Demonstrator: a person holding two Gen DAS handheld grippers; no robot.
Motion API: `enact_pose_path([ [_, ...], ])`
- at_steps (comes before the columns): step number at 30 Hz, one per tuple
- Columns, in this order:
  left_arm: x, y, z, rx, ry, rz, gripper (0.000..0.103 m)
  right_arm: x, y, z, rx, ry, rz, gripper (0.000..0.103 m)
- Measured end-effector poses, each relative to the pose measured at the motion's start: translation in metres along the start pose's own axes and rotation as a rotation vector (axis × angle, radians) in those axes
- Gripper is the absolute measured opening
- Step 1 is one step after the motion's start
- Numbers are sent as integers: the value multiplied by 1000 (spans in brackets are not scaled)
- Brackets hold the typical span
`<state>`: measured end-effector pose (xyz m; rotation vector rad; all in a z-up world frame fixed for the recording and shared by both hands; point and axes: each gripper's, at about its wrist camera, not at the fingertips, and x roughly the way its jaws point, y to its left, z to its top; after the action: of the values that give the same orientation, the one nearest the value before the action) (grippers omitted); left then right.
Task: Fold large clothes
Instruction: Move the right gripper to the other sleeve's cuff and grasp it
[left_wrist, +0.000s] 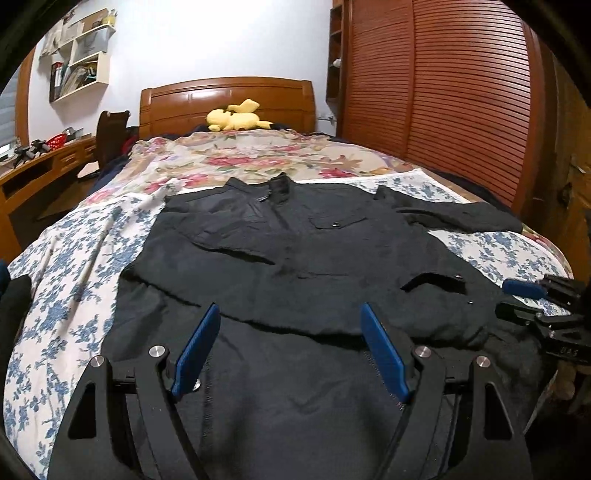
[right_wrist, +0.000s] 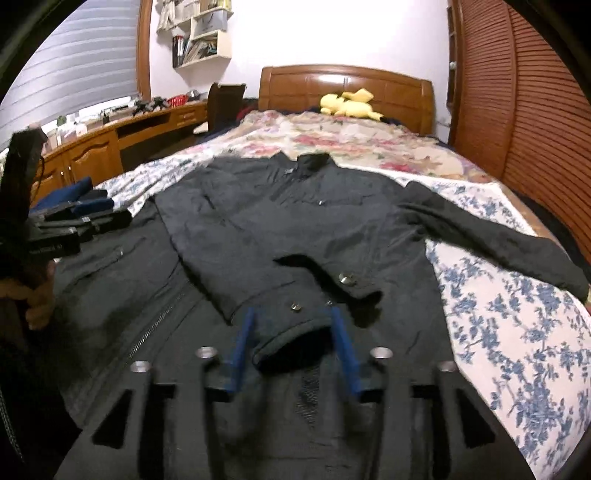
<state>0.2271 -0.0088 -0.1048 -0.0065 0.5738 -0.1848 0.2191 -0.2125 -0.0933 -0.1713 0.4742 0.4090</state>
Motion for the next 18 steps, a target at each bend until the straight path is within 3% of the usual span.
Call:
enact_pose_path([
  [13, 18, -31, 6, 27, 6, -50, 79, -14, -47, 11, 29, 41, -97, 50],
  [18, 23, -37, 9, 27, 7, -60, 79, -20, -81, 17, 36, 57, -159, 57],
])
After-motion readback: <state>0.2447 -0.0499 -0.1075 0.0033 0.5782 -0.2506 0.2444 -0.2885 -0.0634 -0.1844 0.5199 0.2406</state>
